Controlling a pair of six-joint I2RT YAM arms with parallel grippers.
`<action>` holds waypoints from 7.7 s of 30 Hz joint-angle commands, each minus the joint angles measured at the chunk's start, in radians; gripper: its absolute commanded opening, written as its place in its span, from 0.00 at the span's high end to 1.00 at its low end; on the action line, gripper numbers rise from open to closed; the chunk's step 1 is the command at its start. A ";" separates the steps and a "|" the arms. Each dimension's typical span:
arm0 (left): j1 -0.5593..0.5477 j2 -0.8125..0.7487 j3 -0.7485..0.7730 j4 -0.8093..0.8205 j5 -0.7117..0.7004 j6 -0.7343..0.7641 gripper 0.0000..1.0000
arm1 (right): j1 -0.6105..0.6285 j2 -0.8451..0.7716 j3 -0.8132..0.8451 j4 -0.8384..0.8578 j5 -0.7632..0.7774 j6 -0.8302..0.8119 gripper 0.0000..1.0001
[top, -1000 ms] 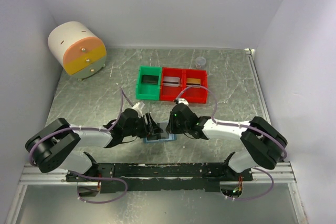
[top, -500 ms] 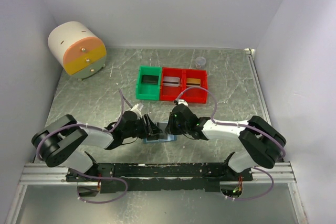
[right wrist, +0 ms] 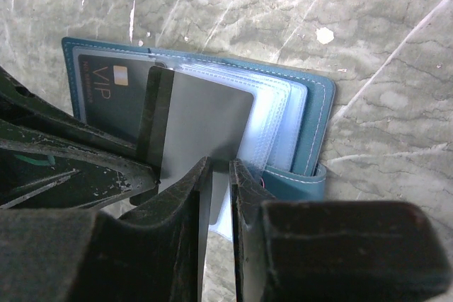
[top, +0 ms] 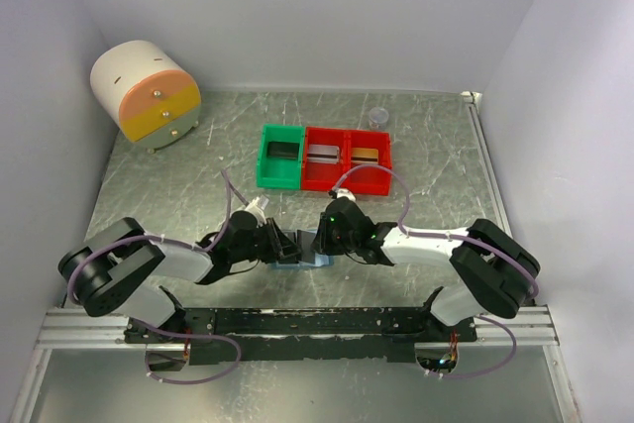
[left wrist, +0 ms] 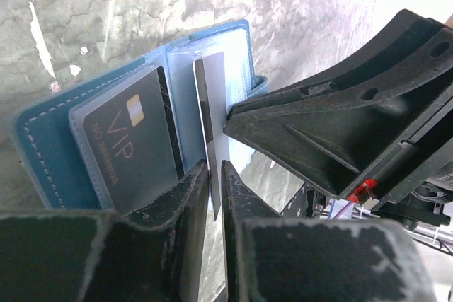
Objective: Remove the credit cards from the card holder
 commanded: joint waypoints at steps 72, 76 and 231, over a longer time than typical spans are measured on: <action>-0.008 -0.453 0.161 -0.611 -0.202 0.202 0.93 | -0.111 -0.263 -0.091 0.197 -0.064 0.008 0.58; -0.008 -0.553 0.133 -0.628 -0.216 0.180 0.93 | -0.149 -0.278 -0.146 0.337 -0.066 0.043 0.50; 0.590 -0.793 0.542 -1.283 -0.470 0.604 0.00 | -0.089 0.824 1.103 -0.041 0.292 -1.608 1.00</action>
